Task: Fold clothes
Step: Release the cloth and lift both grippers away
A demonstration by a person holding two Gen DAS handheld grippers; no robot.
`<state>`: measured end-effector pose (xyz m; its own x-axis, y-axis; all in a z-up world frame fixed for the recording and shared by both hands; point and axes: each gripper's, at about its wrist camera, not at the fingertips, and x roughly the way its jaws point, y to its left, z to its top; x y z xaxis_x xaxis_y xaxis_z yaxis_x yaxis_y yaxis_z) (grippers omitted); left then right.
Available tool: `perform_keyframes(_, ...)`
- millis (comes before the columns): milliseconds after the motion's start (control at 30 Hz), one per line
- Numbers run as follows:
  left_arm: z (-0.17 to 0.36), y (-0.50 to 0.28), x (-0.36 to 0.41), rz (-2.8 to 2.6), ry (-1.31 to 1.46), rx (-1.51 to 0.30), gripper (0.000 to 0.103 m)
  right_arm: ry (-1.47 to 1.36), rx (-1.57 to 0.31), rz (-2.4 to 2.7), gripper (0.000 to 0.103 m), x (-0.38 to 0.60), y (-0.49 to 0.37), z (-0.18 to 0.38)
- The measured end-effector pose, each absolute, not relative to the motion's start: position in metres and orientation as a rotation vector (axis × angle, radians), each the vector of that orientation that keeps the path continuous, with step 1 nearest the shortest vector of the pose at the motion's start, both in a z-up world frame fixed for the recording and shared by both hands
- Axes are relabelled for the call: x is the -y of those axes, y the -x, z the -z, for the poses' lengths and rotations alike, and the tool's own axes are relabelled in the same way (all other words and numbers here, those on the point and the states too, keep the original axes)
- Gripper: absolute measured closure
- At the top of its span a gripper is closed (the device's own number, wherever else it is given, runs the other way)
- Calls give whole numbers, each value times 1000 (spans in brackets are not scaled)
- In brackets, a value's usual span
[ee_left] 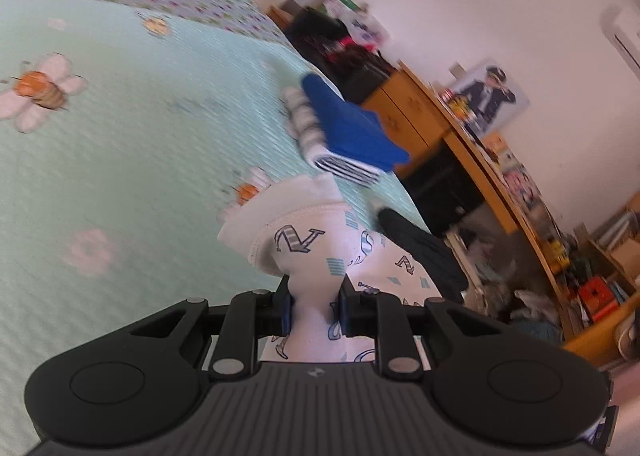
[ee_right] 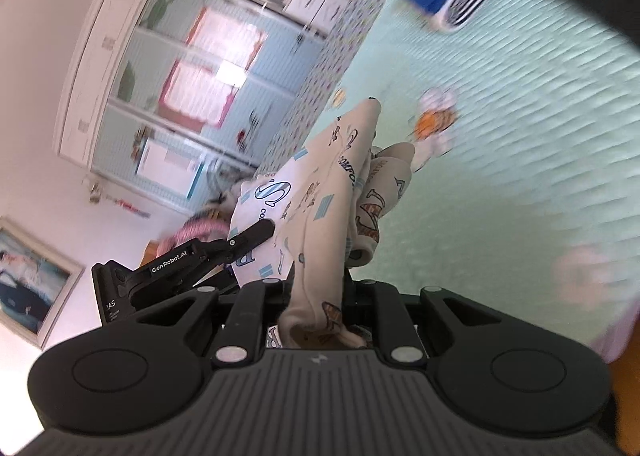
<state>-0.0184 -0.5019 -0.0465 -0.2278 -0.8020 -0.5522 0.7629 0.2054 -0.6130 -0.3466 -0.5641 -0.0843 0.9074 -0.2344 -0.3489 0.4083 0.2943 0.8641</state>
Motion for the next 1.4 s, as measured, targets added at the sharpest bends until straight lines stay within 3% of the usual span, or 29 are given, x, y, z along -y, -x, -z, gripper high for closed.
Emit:
perform_keyframes(333, 76, 75, 574, 1457, -45, -1113, 80, -1249, -97, 517, 86, 611, 409, 121)
perform_keyframes(400, 99, 78, 589, 1404, -117, -1145, 75, -1267, -116, 544, 86, 622, 410, 141)
perform_keyframes(533, 161, 82, 608, 1235, -400, -1154, 67, -1310, -276, 664, 76, 641, 399, 201)
perform_keyframes(567, 168, 80, 604, 1217, -425, -1143, 56, -1316, -320, 696, 73, 642, 397, 213)
perform_keyframes(600, 169, 77, 599, 1217, -414, -1133, 54, -1320, -308, 694, 73, 639, 400, 217)
perform_keyframes(733, 151, 72, 585, 1220, -421, -1067, 53, -1272, -281, 732, 49, 630, 413, 210)
perform_keyframes(1133, 69, 151, 532, 1329, -593, -684, 36, -755, -503, 938, 40, 576, 385, 96)
perform_keyframes(1267, 63, 149, 513, 1329, -563, -696, 35, -660, -471, 808, 39, 555, 365, 101)
perform_keyframes(1400, 67, 145, 494, 1311, -573, -720, 35, -816, -453, 799, 40, 588, 386, 172)
